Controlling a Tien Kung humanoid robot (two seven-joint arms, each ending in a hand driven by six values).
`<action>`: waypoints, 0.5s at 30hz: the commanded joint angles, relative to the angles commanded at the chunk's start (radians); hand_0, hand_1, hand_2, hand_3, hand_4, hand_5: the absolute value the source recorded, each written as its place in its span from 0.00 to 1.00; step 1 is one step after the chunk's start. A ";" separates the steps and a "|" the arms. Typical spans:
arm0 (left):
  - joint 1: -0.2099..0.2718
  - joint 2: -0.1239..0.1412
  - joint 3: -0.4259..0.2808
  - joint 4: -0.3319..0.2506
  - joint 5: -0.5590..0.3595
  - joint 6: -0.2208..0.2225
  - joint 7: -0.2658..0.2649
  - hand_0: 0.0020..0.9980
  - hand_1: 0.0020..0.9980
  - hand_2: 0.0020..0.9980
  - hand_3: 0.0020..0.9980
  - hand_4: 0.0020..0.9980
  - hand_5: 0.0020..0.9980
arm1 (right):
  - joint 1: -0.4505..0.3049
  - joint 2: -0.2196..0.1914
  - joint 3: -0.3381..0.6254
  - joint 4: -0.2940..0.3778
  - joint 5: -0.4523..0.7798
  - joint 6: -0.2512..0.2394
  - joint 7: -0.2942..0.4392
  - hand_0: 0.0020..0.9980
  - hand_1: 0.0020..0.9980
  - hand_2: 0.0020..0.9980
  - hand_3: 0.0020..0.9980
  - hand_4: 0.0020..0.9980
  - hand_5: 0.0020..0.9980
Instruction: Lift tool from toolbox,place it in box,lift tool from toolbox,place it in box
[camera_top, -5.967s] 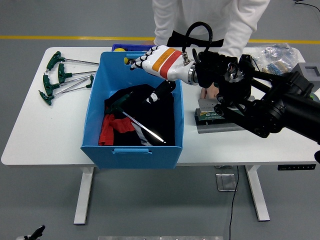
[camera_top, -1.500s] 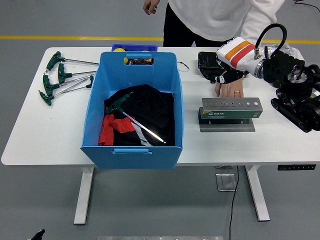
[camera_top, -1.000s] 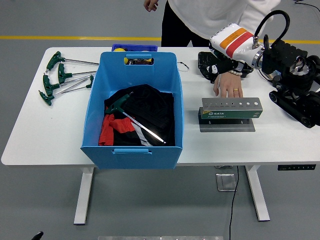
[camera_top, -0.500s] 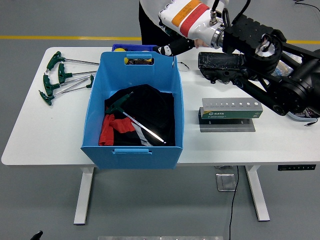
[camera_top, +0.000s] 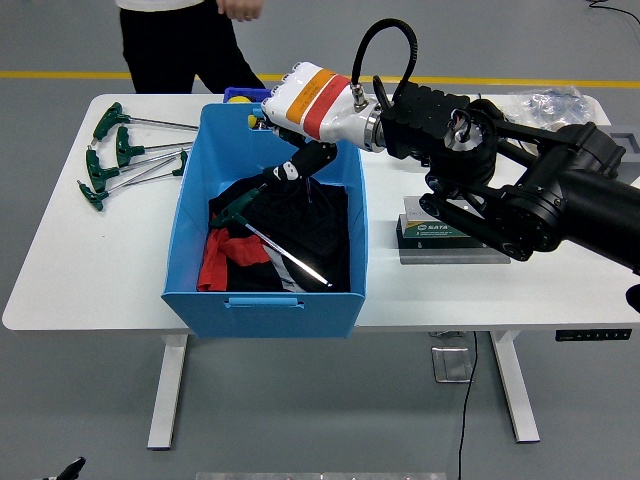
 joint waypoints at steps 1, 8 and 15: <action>0.000 0.000 0.000 0.000 0.000 0.000 0.000 0.74 0.68 0.73 0.64 0.68 0.57 | -0.001 -0.001 -0.002 -0.001 0.002 0.006 0.003 0.65 0.65 0.76 0.77 0.87 0.58; 0.002 -0.001 -0.004 0.000 0.007 0.000 0.003 0.74 0.68 0.73 0.64 0.68 0.57 | -0.009 -0.001 -0.012 -0.015 0.043 -0.026 0.023 0.80 0.78 0.89 1.00 0.90 0.56; 0.002 -0.002 -0.001 0.000 0.001 0.001 0.002 0.74 0.68 0.73 0.64 0.68 0.57 | -0.020 -0.002 -0.017 -0.025 0.057 -0.044 0.027 0.84 0.83 0.94 1.00 0.91 0.55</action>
